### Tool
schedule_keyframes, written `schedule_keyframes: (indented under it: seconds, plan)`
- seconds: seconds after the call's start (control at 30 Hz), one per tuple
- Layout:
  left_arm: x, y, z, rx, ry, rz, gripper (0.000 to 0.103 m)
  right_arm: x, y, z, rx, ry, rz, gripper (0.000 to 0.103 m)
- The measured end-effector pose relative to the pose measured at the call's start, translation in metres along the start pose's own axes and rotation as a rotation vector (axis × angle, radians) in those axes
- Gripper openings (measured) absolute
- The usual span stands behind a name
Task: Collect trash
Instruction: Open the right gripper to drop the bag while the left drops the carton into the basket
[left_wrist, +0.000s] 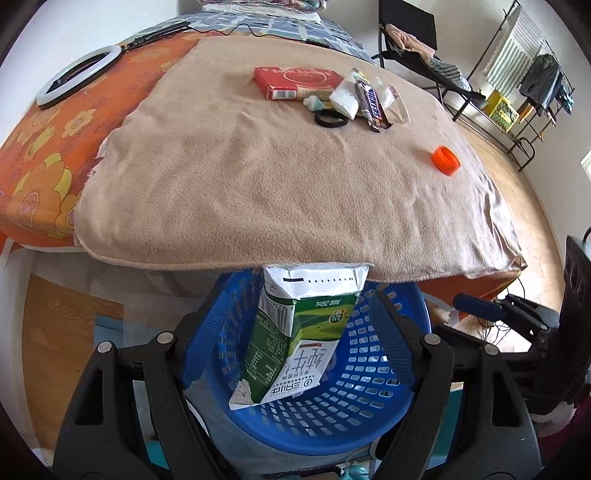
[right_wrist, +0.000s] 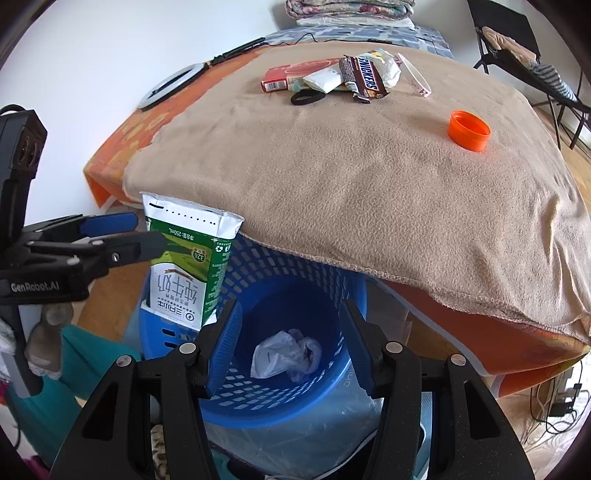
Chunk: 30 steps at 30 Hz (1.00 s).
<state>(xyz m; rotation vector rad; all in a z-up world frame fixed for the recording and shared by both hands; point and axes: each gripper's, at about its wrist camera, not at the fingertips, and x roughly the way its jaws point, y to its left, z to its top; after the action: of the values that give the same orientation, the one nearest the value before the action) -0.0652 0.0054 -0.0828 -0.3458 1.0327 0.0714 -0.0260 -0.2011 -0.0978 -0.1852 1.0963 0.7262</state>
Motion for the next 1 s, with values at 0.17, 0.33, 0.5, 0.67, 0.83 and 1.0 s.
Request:
schedule_keyframes:
  seconds: [0.17, 0.33, 0.5, 0.67, 0.83, 1.0]
  plan:
    - [-0.010, 0.021, 0.012, -0.090, -0.042, 0.001, 0.081, -0.001, 0.001, 0.001, -0.004, -0.006, 0.005, 0.054]
    - [-0.002, 0.034, 0.017, -0.155, -0.006, -0.060, 0.072, -0.001, 0.003, 0.001, -0.012, -0.007, 0.004, 0.054]
    - [0.017, 0.024, 0.012, -0.136, 0.071, -0.118, 0.056, 0.000, 0.003, 0.001, -0.018, -0.008, 0.000, 0.054]
    - [0.030, 0.011, 0.005, -0.109, 0.133, -0.152, 0.040, -0.002, 0.002, 0.002, -0.017, -0.016, -0.007, 0.054]
    - [0.036, 0.004, -0.001, -0.093, 0.156, -0.157, 0.039, -0.004, 0.000, 0.002, -0.009, -0.021, -0.012, 0.054]
    - [0.034, 0.002, -0.001, -0.089, 0.153, -0.144, 0.039, -0.005, -0.001, 0.002, -0.003, -0.027, -0.008, 0.054]
